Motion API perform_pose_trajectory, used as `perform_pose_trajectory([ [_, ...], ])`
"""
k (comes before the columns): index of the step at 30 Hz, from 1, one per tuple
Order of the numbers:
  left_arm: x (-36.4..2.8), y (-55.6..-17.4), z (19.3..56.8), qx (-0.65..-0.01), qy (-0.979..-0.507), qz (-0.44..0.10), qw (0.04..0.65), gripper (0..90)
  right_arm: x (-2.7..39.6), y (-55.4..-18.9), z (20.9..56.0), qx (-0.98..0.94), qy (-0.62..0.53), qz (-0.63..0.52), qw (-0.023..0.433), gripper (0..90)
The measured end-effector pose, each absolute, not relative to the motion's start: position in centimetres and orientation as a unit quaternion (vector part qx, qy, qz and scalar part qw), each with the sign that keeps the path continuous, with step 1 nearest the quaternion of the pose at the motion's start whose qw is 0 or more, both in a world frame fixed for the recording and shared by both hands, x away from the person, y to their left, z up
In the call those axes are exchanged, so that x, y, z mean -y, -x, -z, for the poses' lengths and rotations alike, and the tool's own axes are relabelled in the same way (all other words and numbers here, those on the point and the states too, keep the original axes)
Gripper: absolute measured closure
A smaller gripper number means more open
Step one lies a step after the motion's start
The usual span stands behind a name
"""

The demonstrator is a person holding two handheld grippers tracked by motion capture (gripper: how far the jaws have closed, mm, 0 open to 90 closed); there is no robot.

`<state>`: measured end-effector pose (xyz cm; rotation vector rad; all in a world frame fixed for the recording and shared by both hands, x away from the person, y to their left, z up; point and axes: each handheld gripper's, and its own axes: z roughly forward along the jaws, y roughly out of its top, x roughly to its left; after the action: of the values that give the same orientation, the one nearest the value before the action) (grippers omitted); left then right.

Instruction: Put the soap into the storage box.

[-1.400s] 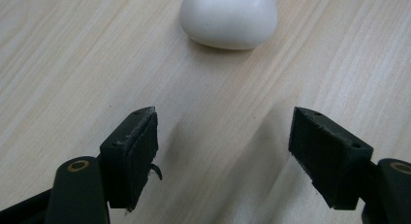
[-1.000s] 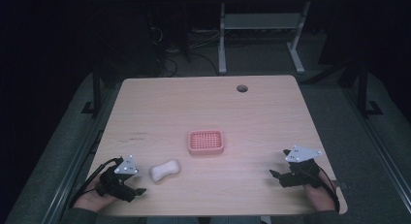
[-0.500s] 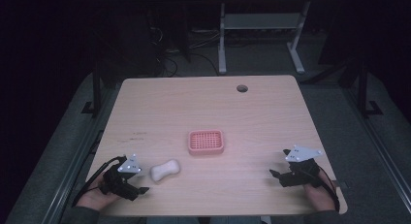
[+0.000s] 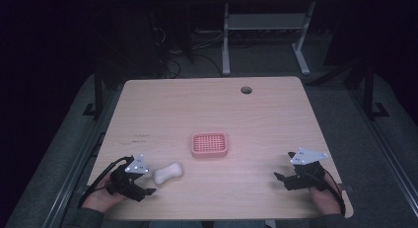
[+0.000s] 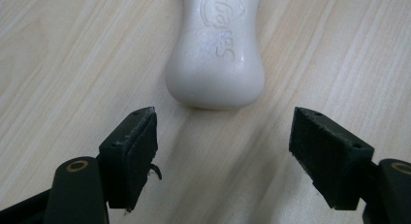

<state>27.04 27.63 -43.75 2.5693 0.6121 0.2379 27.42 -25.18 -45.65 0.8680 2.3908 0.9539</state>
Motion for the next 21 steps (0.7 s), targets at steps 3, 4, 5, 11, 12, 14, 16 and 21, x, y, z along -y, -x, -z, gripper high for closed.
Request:
perform_pose_trajectory([
  [3, -27.4, -27.2, 43.6, -0.222, -0.940, -0.087, 0.245, 25.1, 25.1, -27.4, 45.7, -0.861, -0.313, -0.342, 0.210, 13.7],
  [4, -27.3, -27.3, 43.6, -0.222, -0.940, -0.088, 0.245, 25.1, 25.1, -27.4, 45.7, -0.860, -0.313, -0.343, 0.210, 13.8],
  [5, -27.3, -27.3, 43.6, -0.222, -0.940, -0.088, 0.245, 25.1, 25.1, -27.4, 45.7, -0.860, -0.313, -0.343, 0.210, 13.8],
  [11, -26.8, -27.6, 43.5, -0.218, -0.940, -0.087, 0.247, 25.1, 25.1, -27.4, 45.7, -0.861, -0.312, -0.343, 0.208, 13.8],
  [12, -26.7, -27.7, 43.4, -0.215, -0.942, -0.087, 0.244, 25.1, 25.1, -27.4, 45.7, -0.861, -0.312, -0.343, 0.208, 13.8],
  [14, -26.6, -27.8, 43.4, -0.216, -0.941, -0.086, 0.245, 25.1, 25.1, -27.4, 45.7, -0.861, -0.312, -0.343, 0.208, 13.7],
  [16, -26.4, -27.9, 43.4, -0.214, -0.942, -0.085, 0.244, 25.1, 25.0, -27.4, 45.7, -0.861, -0.313, -0.342, 0.207, 13.8],
  [21, -25.9, -28.2, 43.3, -0.213, -0.943, -0.083, 0.243, 25.3, 25.0, -27.4, 45.7, -0.862, -0.312, -0.341, 0.207, 13.8],
])
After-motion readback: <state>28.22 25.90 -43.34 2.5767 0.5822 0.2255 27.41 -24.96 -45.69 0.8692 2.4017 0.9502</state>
